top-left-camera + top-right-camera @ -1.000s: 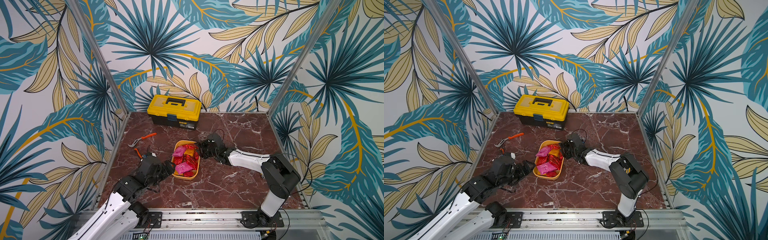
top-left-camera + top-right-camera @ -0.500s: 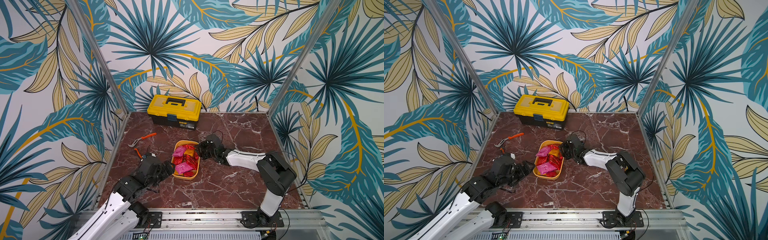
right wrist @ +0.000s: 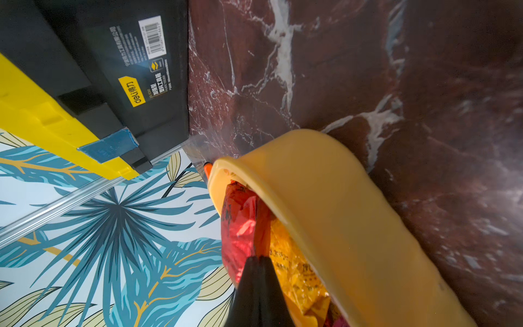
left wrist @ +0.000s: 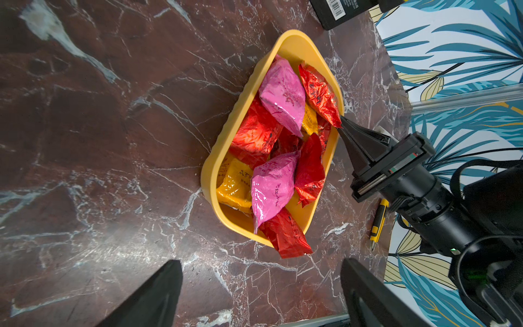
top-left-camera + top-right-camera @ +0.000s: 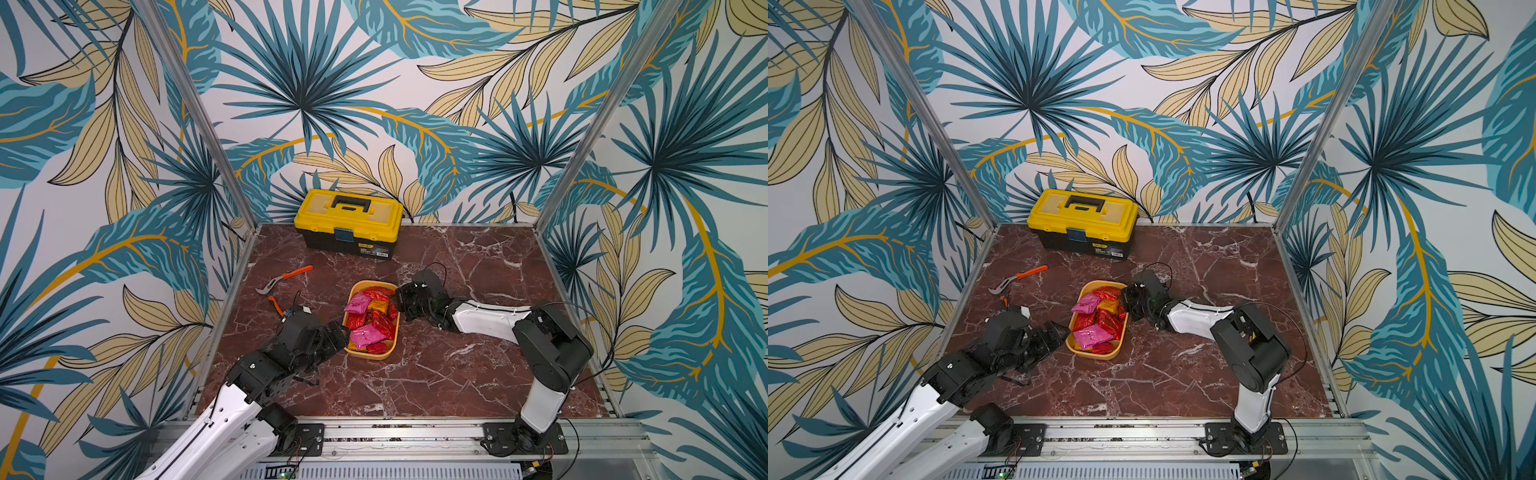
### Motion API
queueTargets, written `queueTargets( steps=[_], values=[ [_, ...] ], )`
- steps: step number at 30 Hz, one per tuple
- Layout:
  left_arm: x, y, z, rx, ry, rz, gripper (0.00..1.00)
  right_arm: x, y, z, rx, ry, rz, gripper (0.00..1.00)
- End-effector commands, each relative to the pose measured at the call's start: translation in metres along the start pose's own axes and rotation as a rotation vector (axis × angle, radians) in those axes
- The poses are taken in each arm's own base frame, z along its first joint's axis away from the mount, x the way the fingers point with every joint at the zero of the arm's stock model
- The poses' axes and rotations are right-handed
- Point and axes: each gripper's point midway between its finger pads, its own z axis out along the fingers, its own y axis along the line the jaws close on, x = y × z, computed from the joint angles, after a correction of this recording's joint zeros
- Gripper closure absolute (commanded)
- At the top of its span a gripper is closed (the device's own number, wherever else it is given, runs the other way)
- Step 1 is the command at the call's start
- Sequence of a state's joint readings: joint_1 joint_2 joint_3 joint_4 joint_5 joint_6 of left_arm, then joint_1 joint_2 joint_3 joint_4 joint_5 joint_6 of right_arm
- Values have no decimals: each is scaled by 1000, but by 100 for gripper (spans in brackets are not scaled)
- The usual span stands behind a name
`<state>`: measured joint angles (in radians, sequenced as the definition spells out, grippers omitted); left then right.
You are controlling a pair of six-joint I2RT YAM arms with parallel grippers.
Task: Take the tea bags out of the storage box
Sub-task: Pick up the tea bag from the storage box, then place the tea bag at the center of the board.
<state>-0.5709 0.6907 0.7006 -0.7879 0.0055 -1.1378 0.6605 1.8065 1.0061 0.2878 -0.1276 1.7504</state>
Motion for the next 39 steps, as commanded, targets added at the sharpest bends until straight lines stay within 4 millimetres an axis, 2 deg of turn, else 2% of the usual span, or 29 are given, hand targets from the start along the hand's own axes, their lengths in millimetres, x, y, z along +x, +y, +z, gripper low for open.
queueTargets(
  steps=[1,6,11,16,20,23,25,28,35,39],
  values=[
    [-12,-24,-13,53,-36,17,6,10,19,-12,-54,50,-61,100],
    [-17,-45,-11,73,-15,61,5,13,43,-29,-99,72,-145,100],
    [-17,-77,3,128,32,86,5,-7,61,-69,-114,9,-236,100],
    [-6,-120,26,189,103,142,5,-50,63,-120,-91,-99,-303,100],
    [14,-154,48,235,180,190,5,-97,45,-154,-33,-209,-334,100],
    [28,-171,62,262,224,205,5,-130,21,-167,40,-275,-349,100],
    [36,-177,69,262,244,217,5,-148,5,-168,82,-286,-354,100],
    [44,-180,74,258,259,227,5,-167,-14,-156,146,-262,-381,100],
    [43,-172,66,245,242,222,5,-183,-53,-100,210,-101,-348,100],
    [39,-165,56,235,220,223,4,-191,-64,-94,231,-120,-355,100]
  ],
)
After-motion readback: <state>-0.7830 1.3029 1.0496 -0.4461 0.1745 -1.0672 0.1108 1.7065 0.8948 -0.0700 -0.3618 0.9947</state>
